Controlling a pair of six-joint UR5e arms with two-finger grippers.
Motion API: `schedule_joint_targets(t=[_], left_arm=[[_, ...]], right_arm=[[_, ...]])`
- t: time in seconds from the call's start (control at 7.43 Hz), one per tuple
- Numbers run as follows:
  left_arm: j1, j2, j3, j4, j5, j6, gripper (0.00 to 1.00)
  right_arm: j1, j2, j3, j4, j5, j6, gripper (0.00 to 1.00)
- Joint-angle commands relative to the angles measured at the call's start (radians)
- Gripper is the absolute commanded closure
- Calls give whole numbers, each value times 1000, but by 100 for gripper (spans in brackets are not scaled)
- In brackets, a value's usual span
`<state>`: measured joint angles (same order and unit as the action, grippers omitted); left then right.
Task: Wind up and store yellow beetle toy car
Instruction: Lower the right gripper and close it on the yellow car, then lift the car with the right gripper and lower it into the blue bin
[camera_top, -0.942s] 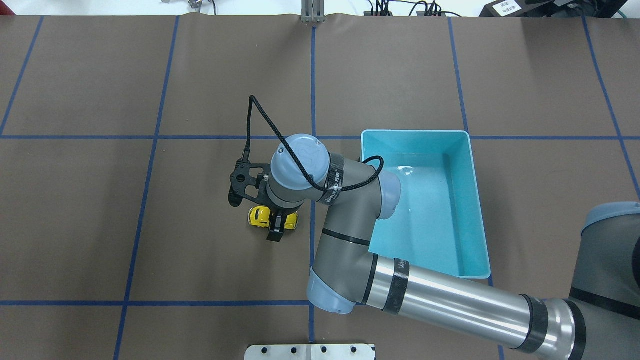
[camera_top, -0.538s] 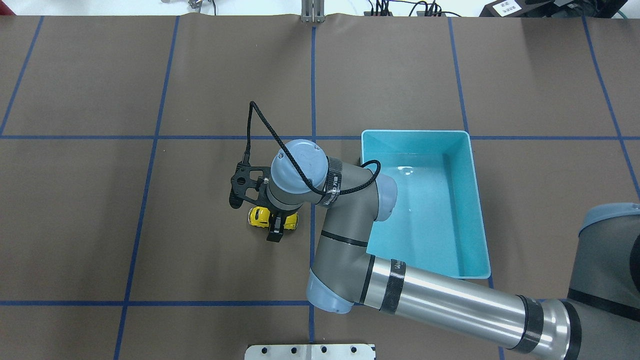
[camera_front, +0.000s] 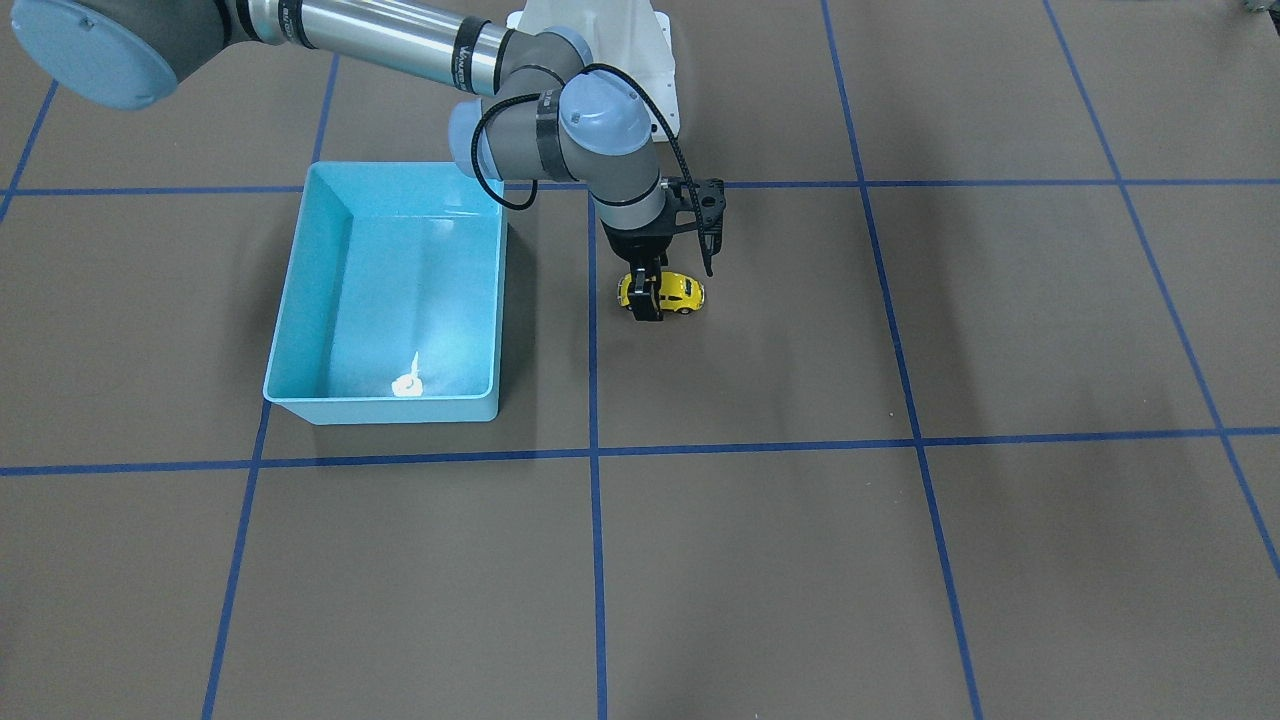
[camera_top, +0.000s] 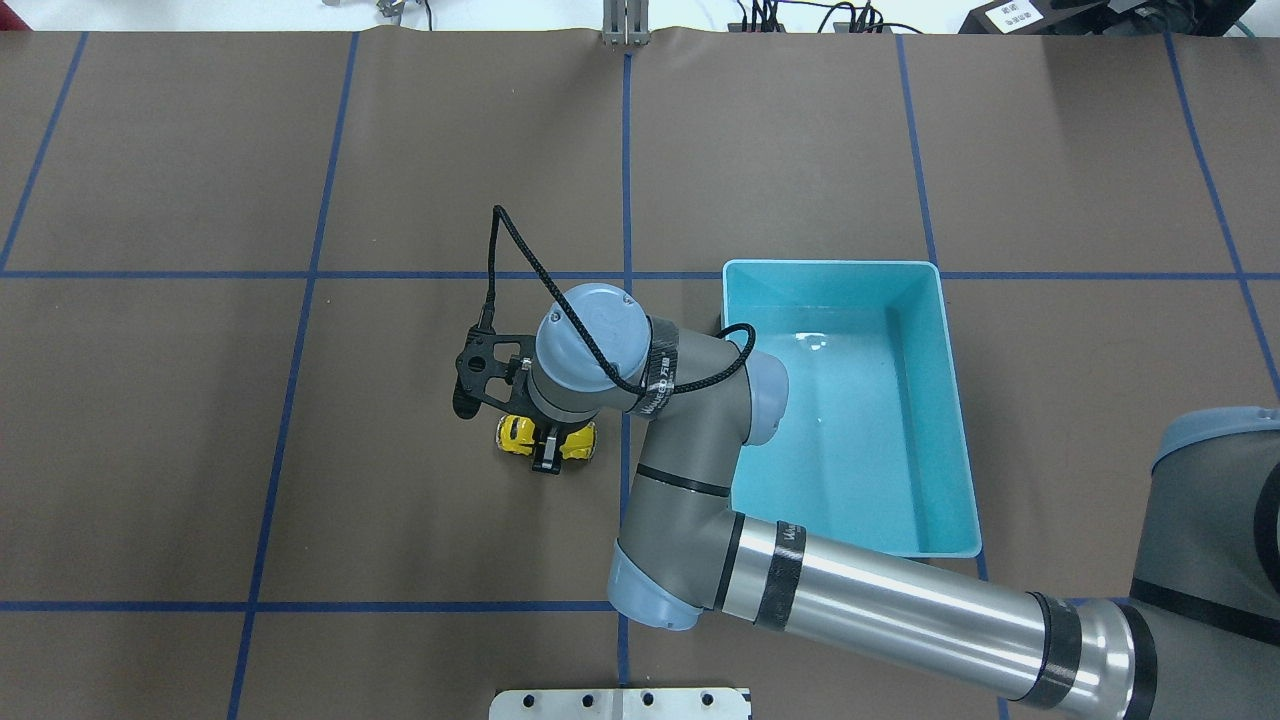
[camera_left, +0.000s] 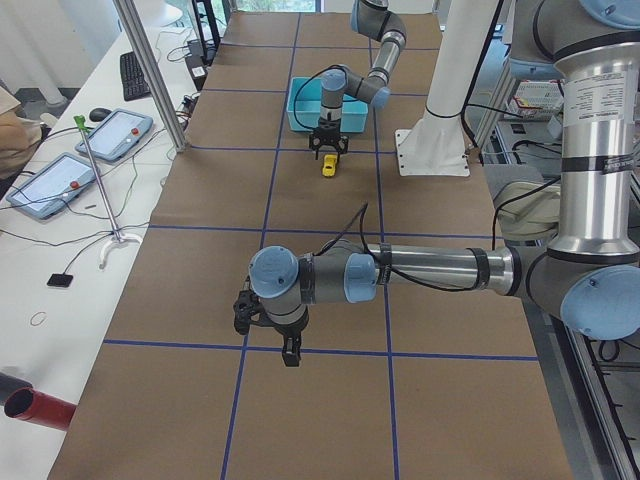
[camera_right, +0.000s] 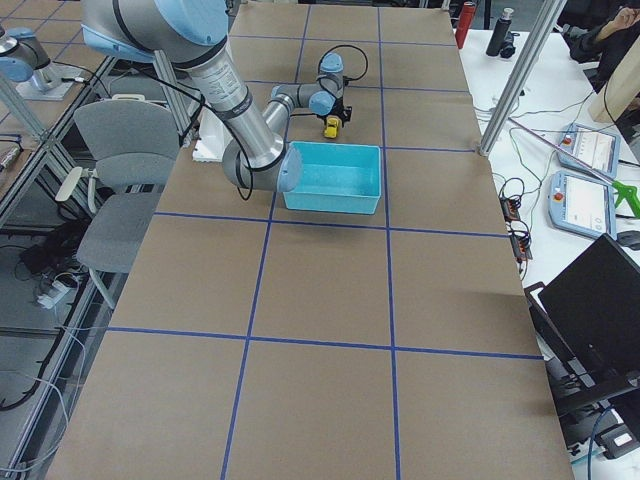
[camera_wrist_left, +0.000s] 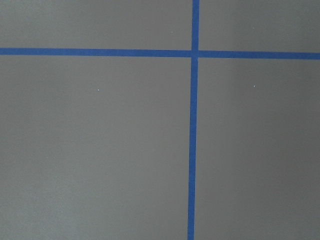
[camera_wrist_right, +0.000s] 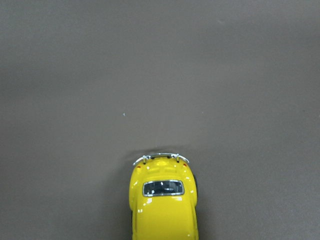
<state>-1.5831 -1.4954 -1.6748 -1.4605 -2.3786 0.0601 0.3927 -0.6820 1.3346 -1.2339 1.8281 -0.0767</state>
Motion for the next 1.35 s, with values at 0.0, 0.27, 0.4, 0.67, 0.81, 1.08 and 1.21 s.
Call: schedule_joint_targets(t=[0.0, 0.27, 0.4, 0.67, 0.81, 1.08, 1.21], left_arm=[[0, 1, 0, 0, 1, 1, 0], [0, 1, 0, 0, 1, 3, 0], [0, 1, 0, 0, 1, 1, 0], [0, 3, 0, 2, 2, 3, 0], [0, 3, 0, 2, 2, 3, 0], [0, 3, 0, 2, 4, 3, 0], [0, 3, 0, 2, 4, 6, 0]], right_arm=[[-8, -4, 6, 10, -21, -2, 100], [-8, 1, 38, 7, -21, 5, 100], [6, 18, 81, -7, -15, 5, 100], [61, 58, 234, -178, 2, 5, 100], [134, 56, 308, -252, 89, -9, 100], [361, -38, 456, -361, 279, -139, 100], [417, -153, 548, -374, 313, -237, 100]])
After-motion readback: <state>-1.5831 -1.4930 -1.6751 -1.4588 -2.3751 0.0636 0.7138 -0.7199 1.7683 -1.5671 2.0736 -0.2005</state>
